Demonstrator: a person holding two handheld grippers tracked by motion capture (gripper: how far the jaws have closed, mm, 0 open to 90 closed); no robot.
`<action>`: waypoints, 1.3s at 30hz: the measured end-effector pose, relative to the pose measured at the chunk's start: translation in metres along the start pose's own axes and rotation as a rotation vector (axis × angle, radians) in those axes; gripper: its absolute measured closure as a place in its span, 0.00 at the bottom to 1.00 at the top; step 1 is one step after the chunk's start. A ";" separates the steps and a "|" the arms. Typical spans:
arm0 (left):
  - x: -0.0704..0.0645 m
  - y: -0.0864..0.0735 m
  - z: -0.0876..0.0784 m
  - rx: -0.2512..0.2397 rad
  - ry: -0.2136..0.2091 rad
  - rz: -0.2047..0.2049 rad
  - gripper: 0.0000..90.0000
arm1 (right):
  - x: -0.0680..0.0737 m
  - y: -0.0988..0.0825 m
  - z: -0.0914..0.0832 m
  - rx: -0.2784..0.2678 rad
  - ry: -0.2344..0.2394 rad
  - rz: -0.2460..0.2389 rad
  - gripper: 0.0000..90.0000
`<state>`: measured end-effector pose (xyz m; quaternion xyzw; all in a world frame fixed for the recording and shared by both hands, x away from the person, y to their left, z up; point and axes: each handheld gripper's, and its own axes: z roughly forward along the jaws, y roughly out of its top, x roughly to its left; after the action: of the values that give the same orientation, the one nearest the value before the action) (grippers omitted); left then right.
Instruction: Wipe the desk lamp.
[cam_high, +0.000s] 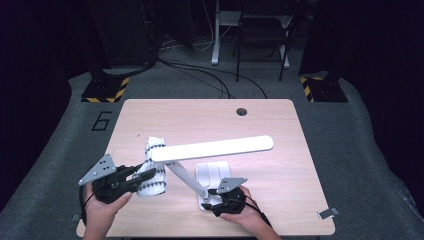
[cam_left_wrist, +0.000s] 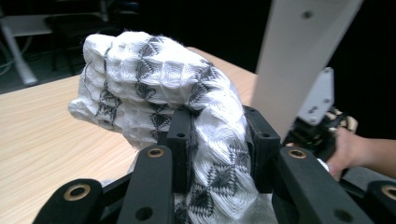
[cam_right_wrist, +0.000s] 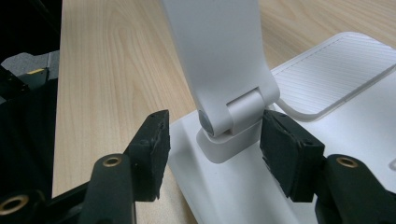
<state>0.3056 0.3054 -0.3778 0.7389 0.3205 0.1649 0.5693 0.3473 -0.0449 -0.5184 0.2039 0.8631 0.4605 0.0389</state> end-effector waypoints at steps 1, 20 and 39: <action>0.002 -0.002 -0.002 0.002 0.017 -0.002 0.76 | 0.000 0.000 0.000 0.001 0.001 -0.004 0.47; 0.037 -0.043 -0.001 0.001 0.224 -0.053 0.73 | -0.004 -0.001 -0.011 -0.034 -0.033 -0.001 0.48; 0.068 -0.093 0.012 0.113 0.356 -0.114 0.74 | -0.006 -0.002 -0.014 -0.053 -0.046 0.035 0.48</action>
<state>0.3371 0.3550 -0.4774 0.7096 0.4662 0.2421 0.4695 0.3488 -0.0595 -0.5126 0.2282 0.8457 0.4792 0.0560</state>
